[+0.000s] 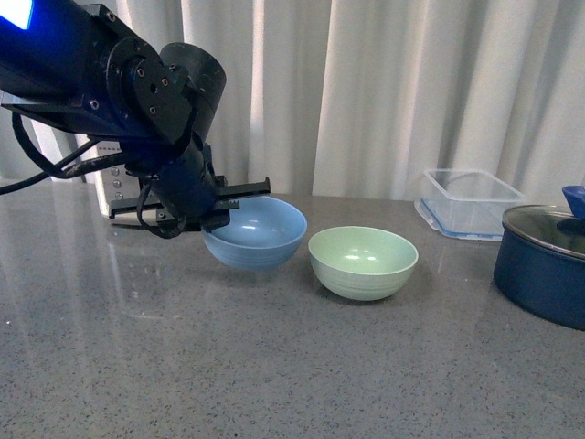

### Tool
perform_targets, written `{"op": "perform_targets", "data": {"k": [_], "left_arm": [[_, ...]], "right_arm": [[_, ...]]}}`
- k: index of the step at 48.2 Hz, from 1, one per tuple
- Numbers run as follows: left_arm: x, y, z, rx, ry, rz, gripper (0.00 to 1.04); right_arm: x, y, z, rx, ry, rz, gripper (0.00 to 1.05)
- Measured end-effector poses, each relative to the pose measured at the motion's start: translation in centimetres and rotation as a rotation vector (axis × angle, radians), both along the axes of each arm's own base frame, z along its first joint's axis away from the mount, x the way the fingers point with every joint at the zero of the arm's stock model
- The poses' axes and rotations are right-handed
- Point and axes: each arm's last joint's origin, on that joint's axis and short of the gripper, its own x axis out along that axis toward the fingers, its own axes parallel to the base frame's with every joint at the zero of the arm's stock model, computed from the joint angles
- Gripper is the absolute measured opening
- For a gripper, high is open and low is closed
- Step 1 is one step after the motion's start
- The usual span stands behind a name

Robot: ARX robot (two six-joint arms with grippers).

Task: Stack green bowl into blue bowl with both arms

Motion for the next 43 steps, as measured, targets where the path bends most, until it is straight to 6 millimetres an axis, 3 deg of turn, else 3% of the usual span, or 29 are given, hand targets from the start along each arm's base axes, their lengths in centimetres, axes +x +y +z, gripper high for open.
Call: {"op": "perform_targets", "data": {"k": [37, 43], "left_arm": [[1.1, -0.6, -2.4, 0.013, 0.033, 0.004, 0.04], [1.1, -0.7, -2.4, 0.005, 0.032, 0.008, 0.24]], "right_arm": [[0.0, 0.0, 0.0, 0.000, 0.000, 0.000, 0.95], [0.0, 0.0, 0.0, 0.000, 0.000, 0.000, 0.95]]}}
